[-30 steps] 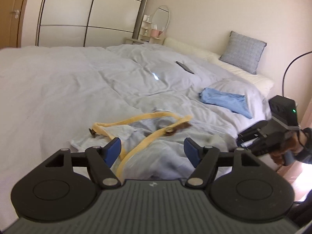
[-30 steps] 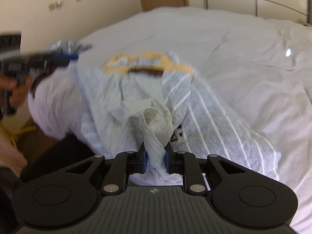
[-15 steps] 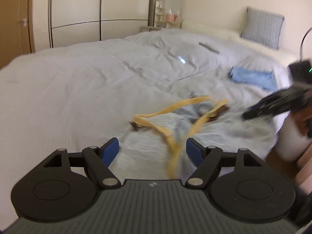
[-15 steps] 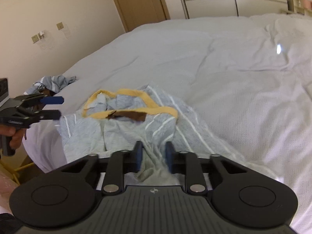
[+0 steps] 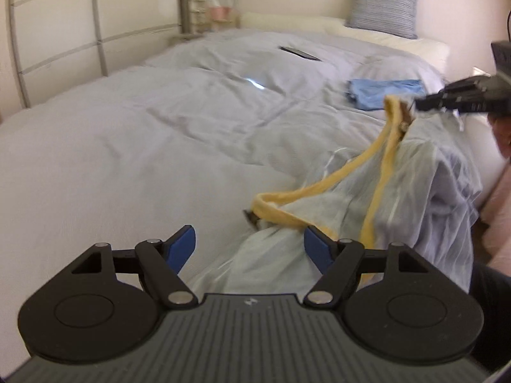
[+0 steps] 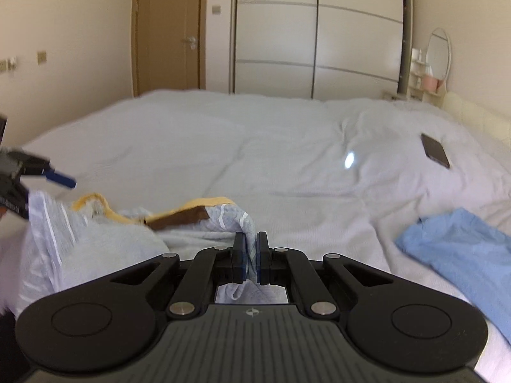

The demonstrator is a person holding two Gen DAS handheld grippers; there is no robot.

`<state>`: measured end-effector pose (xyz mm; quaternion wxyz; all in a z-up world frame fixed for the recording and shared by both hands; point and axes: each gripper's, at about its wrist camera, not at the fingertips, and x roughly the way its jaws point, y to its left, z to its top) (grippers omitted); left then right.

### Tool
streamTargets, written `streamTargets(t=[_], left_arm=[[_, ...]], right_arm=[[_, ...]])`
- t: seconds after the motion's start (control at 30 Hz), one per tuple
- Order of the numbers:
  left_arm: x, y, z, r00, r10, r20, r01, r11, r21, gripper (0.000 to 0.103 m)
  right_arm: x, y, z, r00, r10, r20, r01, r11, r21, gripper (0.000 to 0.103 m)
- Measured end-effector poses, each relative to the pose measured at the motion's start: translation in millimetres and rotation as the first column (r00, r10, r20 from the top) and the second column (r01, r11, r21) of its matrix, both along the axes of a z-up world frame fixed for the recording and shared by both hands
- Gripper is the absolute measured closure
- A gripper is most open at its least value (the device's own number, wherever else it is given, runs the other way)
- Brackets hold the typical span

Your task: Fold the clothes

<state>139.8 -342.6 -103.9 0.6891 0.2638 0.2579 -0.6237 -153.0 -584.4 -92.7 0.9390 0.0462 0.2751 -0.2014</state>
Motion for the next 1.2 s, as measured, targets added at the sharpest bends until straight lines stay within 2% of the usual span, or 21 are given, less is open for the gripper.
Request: streamTargets(t=[0.07,0.1,0.13,0.17,0.2,0.23,0.27,0.3,0.33,0.37,0.4,0.47,0.53,0.57,0.63,0.77,0.87,0.9,0.97,1.1,1.2], left_arm=[[0.4,-16.3,-6.0,0.999,-0.035,-0.023,0.036,0.999,0.035,0.035],[0.6,-24.5,-9.0,0.998,-0.053,-0.035,0.054,0.997,0.052,0.042],[-1.4,-26.8,-10.2,0.997,-0.064,-0.039,0.067,0.996,0.062,0.053],[-4.0,-27.1,-10.9,0.996,-0.074,-0.041,0.076,0.995,0.071,0.059],[-7.3,-24.1,-8.8,0.996,-0.076,-0.036,0.078,0.995,0.066,0.073],[-10.9,-19.9,-5.7,0.997,-0.076,-0.029,0.078,0.995,0.057,0.091],[-14.5,-15.8,-2.6,0.997,-0.076,-0.023,0.078,0.996,0.048,0.097],[-18.3,-9.9,1.4,0.998,-0.066,-0.009,0.067,0.997,0.036,0.099],[-22.7,-3.4,7.0,0.999,-0.053,0.004,0.053,0.998,0.017,0.100],[-26.3,3.7,13.3,0.999,-0.038,0.013,0.038,0.999,-0.005,0.101],[-29.1,10.2,20.3,1.000,-0.021,0.022,0.022,0.999,-0.026,0.101],[-34.4,23.2,38.2,0.999,0.019,0.050,-0.015,0.997,-0.078,0.101],[-36.0,32.8,60.4,0.995,0.059,0.084,-0.047,0.990,-0.136,0.101],[-35.6,37.2,72.6,0.992,0.078,0.103,-0.061,0.985,-0.163,0.101],[-35.4,43.4,95.5,0.982,0.112,0.149,-0.078,0.973,-0.217,0.101],[-36.2,51.8,137.1,0.955,0.188,0.229,-0.106,0.938,-0.329,0.101],[-35.9,49.8,149.1,0.934,0.250,0.254,-0.140,0.913,-0.383,0.101],[-33.4,46.3,148.7,0.932,0.265,0.248,-0.156,0.909,-0.386,0.101],[-27.8,37.5,141.0,0.928,0.285,0.241,-0.185,0.911,-0.368,0.101],[-12.1,23.8,115.3,0.915,0.335,0.224,-0.264,0.918,-0.296,0.101],[2.2,20.7,94.8,0.913,0.372,0.165,-0.337,0.919,-0.203,0.095]], right_arm=[[-7.0,-2.5,-7.8,0.999,-0.036,-0.002,0.036,0.999,0.025,0.083],[-13.1,-3.1,-8.3,0.999,-0.046,0.016,0.046,0.998,0.043,0.077],[-19.1,-3.7,-8.8,0.998,-0.058,0.033,0.056,0.997,0.060,0.074],[-25.5,-4.0,-8.6,0.997,-0.062,0.051,0.058,0.995,0.078,0.072],[-32.7,-3.0,-6.1,0.996,-0.045,0.074,0.037,0.995,0.095,0.064],[-39.3,-1.4,-3.9,0.995,-0.022,0.092,0.012,0.994,0.111,0.050],[-43.6,1.9,-3.4,0.995,0.016,0.097,-0.028,0.992,0.124,0.040],[-46.9,5.1,-3.7,0.994,0.052,0.098,-0.065,0.989,0.136,0.022],[-47.0,8.3,-7.1,0.993,0.079,0.086,-0.091,0.985,0.147,0.017],[-46.6,11.0,-10.8,0.992,0.101,0.072,-0.112,0.981,0.159,0.017],[-44.3,12.1,-15.2,0.993,0.103,0.052,-0.111,0.979,0.171,0.020],[-40.4,13.9,-22.6,0.994,0.106,0.018,-0.108,0.976,0.191,0.039],[-41.4,13.5,-17.8,0.995,0.093,0.030,-0.097,0.978,0.185,0.090],[-41.9,13.3,-15.4,0.996,0.087,0.036,-0.092,0.979,0.181,0.100],[-43.4,12.7,-8.9,0.996,0.070,0.052,-0.078,0.983,0.166,0.102],[-60.5,7.8,31.6,0.980,-0.022,0.200,0.016,0.999,0.033,0.103],[-74.9,4.1,61.0,0.944,-0.081,0.321,0.096,0.995,-0.034,0.103],[-76.5,5.2,63.3,0.940,-0.082,0.332,0.101,0.994,-0.038,0.103],[-79.4,7.3,66.9,0.933,-0.085,0.351,0.107,0.993,-0.044,0.103],[-79.8,14.2,56.3,0.942,-0.063,0.331,0.064,0.998,0.007,0.103],[-79.5,18.7,50.1,0.937,-0.015,0.349,-0.028,0.993,0.118,0.103]])
